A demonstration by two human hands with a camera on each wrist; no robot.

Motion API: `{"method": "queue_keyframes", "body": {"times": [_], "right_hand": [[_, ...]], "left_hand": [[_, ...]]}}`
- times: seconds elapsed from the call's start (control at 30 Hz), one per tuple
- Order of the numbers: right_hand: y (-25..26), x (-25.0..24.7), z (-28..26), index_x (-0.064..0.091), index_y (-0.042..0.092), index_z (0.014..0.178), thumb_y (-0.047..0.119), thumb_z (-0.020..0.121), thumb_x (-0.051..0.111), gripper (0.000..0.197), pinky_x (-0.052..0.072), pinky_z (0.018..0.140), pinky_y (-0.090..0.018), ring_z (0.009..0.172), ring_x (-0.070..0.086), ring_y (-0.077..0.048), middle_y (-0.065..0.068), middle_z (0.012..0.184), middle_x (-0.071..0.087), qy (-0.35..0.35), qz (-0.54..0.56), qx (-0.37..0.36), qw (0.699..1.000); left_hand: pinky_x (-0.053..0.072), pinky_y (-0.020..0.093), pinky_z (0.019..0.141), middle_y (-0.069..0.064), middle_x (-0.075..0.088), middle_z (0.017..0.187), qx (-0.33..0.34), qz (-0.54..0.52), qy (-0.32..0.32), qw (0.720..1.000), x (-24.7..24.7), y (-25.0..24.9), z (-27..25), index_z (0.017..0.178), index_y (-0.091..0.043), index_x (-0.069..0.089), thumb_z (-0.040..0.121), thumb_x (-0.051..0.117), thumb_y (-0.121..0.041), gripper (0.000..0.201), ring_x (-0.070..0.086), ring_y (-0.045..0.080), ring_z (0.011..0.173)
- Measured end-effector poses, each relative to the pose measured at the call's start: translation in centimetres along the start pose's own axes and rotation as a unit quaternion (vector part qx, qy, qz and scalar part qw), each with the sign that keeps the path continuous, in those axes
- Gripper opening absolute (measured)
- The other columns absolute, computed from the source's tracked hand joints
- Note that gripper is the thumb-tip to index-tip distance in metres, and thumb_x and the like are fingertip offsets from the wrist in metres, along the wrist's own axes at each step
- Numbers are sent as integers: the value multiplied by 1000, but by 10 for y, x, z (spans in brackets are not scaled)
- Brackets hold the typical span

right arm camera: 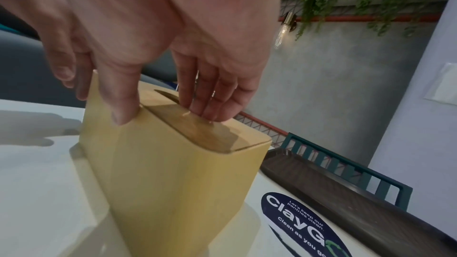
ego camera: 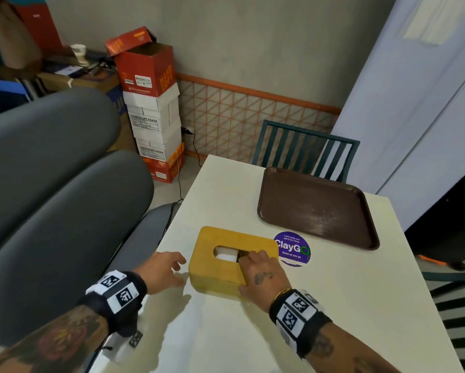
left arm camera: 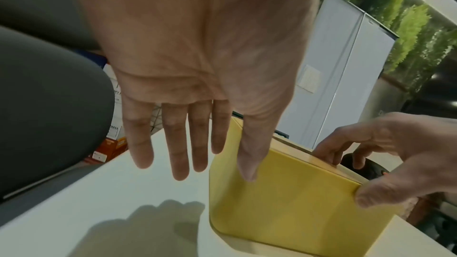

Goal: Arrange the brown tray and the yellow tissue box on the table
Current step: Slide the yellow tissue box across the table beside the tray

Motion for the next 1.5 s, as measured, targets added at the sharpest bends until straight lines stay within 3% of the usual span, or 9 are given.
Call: {"method": "queue_keyframes", "body": {"times": [0.13,0.33,0.47,0.63,0.73,0.87,1.07,1.4,1.5], "right_hand": [[3,6,8,50,14,130,32,88,58,47,37,96,-44,125,45,-28,-6,137,51,8,-2,-6,1000],[-5,-2,35,48,15,133,32,88,56,49,38,97,-45,128,44,-27,-6,141,48,18,5,-15,1000],[-23,-25,73,49,16,132,37,87,56,49,40,95,-45,126,43,-26,-3,138,50,10,28,0,1000],[-54,-72,146,52,17,127,39,87,62,46,46,86,-43,119,49,-30,-5,132,53,-28,38,23,999],[-74,-95,193,52,18,129,38,87,66,49,50,90,-47,118,51,-31,-5,133,54,-43,37,45,997],[-97,-116,248,53,17,130,37,86,67,50,52,90,-51,115,54,-33,-6,129,56,-53,24,79,995],[-117,-116,305,53,17,129,35,83,68,52,47,97,-55,121,52,-33,-7,132,55,-54,37,105,992],[-121,-105,348,48,18,138,35,86,67,58,39,105,-58,131,46,-32,-6,142,48,-34,23,135,990],[-122,-103,353,51,17,131,33,86,67,51,43,101,-57,124,50,-31,-6,134,52,-38,21,134,990]], "left_hand": [[53,29,88,-1,65,120,-4,-37,11,999,16,0,13,133,-26,51,73,74,-37,65,65,14,98],[43,29,102,1,52,140,-40,34,-10,999,12,14,37,144,-23,40,81,66,-31,68,50,20,128],[44,31,102,1,51,139,-69,21,-47,996,-1,25,59,138,-21,48,81,63,-27,60,50,21,127],[46,29,97,-2,53,131,-68,8,-66,995,-12,30,93,117,-27,58,78,64,-27,40,51,18,119],[46,31,97,0,50,131,-72,13,-64,995,-19,25,115,117,-22,57,78,65,-28,40,49,22,121],[41,32,102,5,39,145,-72,20,-66,995,-25,18,148,125,-16,53,83,63,-25,44,36,23,134],[43,37,100,2,30,150,-80,18,-66,994,-27,13,174,112,-19,53,78,62,-22,36,31,25,135],[43,34,102,2,33,146,-60,45,-68,995,-32,6,184,131,-16,46,81,65,-26,55,34,24,133],[42,34,104,0,28,152,-55,46,-75,995,-30,9,181,132,-19,45,80,63,-27,55,32,23,136]]}}
Point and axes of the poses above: each hand's wrist, its own z-axis towards the middle knuckle, its own x-axis out of the palm, y = z × x, the point moved 3 cm from there along z, towards the middle knuckle
